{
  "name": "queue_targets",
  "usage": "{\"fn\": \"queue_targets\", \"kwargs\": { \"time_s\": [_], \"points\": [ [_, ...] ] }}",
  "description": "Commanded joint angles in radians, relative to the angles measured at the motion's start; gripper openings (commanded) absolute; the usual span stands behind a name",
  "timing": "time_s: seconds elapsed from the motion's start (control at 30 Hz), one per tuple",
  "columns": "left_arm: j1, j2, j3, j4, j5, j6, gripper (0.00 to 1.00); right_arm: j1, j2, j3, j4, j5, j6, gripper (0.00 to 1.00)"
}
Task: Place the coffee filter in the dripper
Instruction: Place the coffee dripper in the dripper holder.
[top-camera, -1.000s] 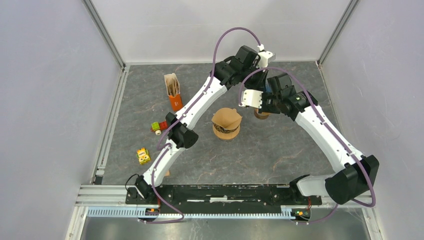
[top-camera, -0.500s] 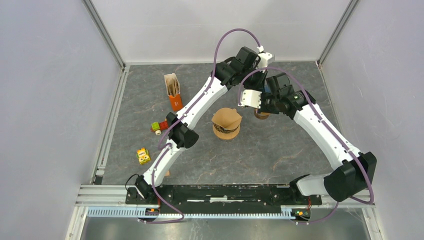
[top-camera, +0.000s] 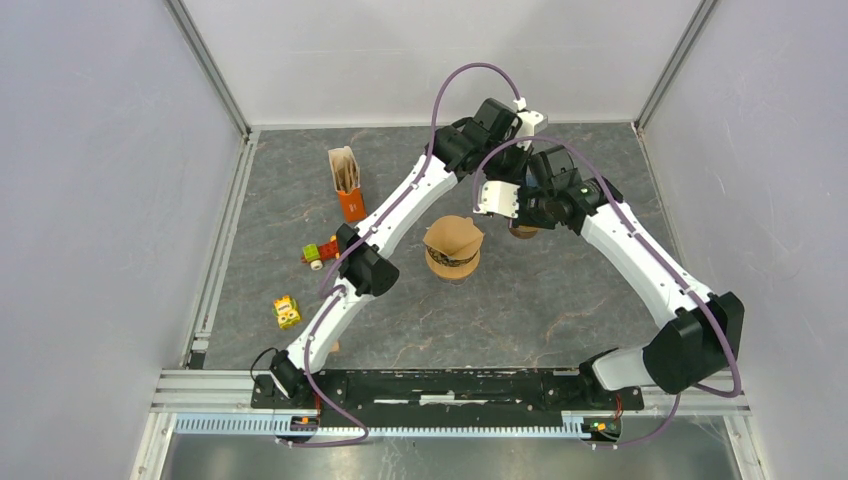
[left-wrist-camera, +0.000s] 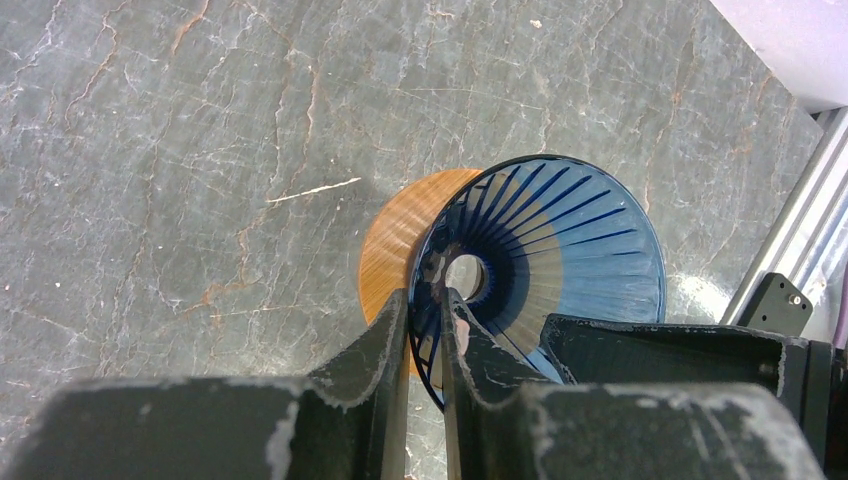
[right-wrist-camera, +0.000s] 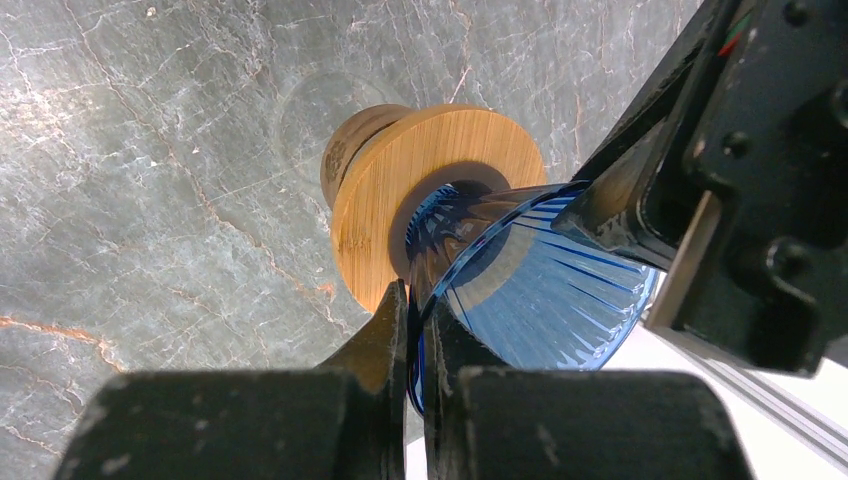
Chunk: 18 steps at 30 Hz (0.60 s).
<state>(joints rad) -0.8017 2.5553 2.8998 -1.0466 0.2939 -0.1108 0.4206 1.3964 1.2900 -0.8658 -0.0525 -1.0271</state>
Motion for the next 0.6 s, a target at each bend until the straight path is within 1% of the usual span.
{"fn": "queue_targets", "kwargs": {
  "time_s": [0.0,0.57],
  "points": [
    [0.001,0.014,0.018,0.005,0.008,0.044,0.02,0.000,0.003,0.013,0.001,-0.034,-0.019,0.00],
    [0.001,0.028,0.000,-0.032,0.001,0.060,0.02,0.001,0.026,-0.019,-0.007,-0.049,-0.022,0.00]
  ]
}}
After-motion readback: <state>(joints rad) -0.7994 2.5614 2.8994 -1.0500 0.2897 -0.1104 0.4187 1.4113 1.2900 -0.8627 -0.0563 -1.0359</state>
